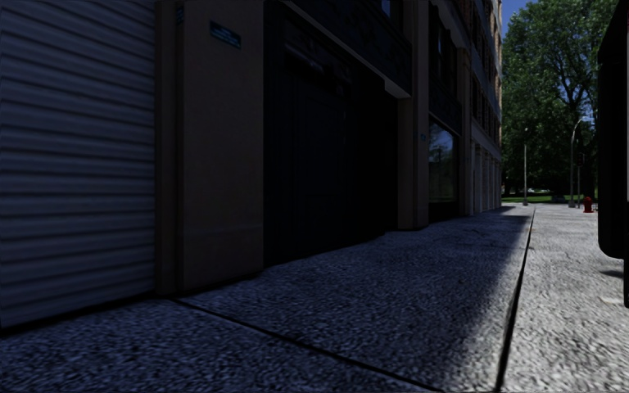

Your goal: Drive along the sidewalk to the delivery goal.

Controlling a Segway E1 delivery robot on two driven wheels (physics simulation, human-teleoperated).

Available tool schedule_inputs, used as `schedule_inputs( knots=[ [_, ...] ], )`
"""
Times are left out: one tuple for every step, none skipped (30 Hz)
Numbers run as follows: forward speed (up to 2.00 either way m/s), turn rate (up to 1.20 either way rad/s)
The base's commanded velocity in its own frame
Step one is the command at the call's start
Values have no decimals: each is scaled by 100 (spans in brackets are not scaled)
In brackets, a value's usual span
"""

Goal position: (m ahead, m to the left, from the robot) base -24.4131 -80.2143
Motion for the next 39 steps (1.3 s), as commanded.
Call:
schedule_inputs(
  knots=[
    [106,-40],
    [106,-40],
    [106,-53],
    [106,-70],
    [106,-81],
    [106,-81],
    [107,-85],
    [112,-86],
    [119,-86],
    [127,-86],
    [127,-86],
    [137,-84],
    [141,-83],
    [145,-81],
    [145,-81],
    [147,-74],
    [148,-66],
    [149,-63],
    [150,-63],
    [150,-63],
    [154,-62],
    [159,-61],
    [163,-59],
    [163,-59],
    [200,-58],
    [200,-56],
    [200,-50],
    [200,-50],
    [200,-40],
    [200,-32],
    [200,-30],
    [200,-30],
    [200,-30],
    [200,-30],
    [200,-29],
    [200,-23],
    [200,-6],
    [200,-6],
    [200,0]
  ],
)
